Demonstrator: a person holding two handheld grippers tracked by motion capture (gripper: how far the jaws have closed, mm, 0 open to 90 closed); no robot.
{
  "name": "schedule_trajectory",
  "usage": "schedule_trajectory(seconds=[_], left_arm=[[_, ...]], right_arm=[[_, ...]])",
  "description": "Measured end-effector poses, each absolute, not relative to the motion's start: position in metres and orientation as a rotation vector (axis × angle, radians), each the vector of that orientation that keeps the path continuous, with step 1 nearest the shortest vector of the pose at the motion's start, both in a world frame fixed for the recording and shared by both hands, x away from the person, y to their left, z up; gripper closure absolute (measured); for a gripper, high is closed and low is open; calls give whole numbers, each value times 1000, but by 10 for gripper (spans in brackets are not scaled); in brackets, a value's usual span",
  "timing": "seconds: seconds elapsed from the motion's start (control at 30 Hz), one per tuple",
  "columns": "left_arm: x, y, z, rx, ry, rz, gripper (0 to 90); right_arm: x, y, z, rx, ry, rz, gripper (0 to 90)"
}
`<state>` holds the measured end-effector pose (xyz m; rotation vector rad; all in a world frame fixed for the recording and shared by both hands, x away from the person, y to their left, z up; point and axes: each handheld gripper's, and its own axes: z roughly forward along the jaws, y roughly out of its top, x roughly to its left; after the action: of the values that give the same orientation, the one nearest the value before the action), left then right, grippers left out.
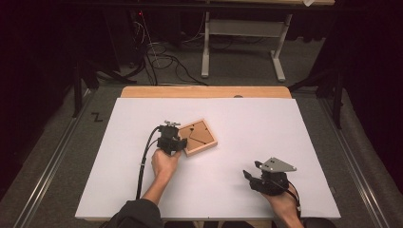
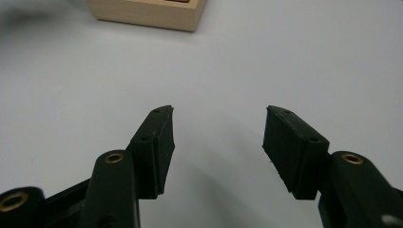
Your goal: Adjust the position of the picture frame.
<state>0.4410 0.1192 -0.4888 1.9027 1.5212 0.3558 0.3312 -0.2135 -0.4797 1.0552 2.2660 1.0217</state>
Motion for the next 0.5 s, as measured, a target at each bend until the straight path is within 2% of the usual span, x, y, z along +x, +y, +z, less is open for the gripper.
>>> schedule_trajectory(seconds=[0.5], left_arm=[[437,116,-490,1906,1474,300,704]], right_arm=[[334,-216,-479,1064,2263,1024,443]])
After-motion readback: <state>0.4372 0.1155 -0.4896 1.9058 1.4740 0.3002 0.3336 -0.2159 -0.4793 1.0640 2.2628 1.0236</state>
